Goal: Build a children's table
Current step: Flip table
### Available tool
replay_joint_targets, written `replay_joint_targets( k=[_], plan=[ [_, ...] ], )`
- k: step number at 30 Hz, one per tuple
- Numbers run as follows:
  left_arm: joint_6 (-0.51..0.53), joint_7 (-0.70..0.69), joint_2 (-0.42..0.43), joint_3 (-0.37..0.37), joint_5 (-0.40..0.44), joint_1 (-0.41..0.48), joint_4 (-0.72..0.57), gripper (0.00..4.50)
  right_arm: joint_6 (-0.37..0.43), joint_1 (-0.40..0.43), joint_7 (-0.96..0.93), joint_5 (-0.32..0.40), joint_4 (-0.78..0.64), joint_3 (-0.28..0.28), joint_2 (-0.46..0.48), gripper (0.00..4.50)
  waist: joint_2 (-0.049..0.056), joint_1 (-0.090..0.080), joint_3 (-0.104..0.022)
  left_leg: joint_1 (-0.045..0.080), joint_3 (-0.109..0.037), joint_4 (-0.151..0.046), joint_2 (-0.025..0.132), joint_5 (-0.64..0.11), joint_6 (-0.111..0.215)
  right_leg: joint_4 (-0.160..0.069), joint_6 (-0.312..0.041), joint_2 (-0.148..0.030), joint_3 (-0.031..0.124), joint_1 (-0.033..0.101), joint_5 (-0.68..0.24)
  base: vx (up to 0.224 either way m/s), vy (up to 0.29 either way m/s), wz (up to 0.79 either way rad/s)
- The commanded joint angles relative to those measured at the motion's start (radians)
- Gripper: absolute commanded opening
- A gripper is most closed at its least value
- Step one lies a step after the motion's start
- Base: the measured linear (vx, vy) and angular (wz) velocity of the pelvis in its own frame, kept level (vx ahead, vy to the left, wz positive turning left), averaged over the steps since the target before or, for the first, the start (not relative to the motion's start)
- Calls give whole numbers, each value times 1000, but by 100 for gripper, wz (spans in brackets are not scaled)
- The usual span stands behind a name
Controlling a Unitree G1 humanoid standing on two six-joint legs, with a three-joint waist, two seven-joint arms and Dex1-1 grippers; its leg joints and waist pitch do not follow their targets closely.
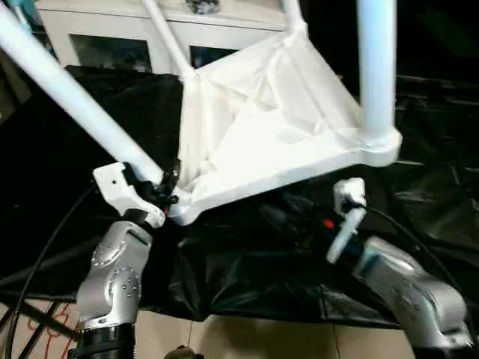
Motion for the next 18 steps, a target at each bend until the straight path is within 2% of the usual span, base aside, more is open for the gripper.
replay_joint_targets(
  k=[1,4,6,9,14,18],
  plan=[
    [53,6,-33,-21,-69,-2,3,198,20,-11,-26,17,11,-31,1,450,-5,-6,-55,21,-51,-87,112,-72,11,-65,-213,-112,64,26,-46,0,0,0],
    [66,7,-32,-18,-80,-1,-6,198,27,-35,-73,28,53,-55,29,450,-6,-7,-55,21,-50,-87,110,-83,2,-67,-208,-114,64,27,-56,0,0,0],
    [76,4,-29,-19,-84,-1,-8,198,19,-61,-118,42,109,-87,69,450,-3,-7,-54,23,-50,-88,109,-97,-8,-69,-208,-115,65,24,-78,0,0,0],
    [79,1,-28,-19,-86,0,-10,198,20,-71,-135,48,131,-100,84,450,-2,-6,-55,24,-49,-88,110,-94,-17,-68,-203,-112,65,24,-72,0,0,0],
    [100,-5,-24,-19,-83,6,-27,198,-46,-146,-104,126,224,-177,176,450,1,-10,-57,20,-50,-90,110,-105,-17,-65,-212,-115,65,27,-53,0,0,0],
    [117,-11,-20,-22,-83,11,-36,198,-77,-186,-104,98,286,-183,196,450,6,-11,-58,22,-50,-90,111,-78,-27,-59,-212,-110,62,26,-14,0,0,0]
  ],
)
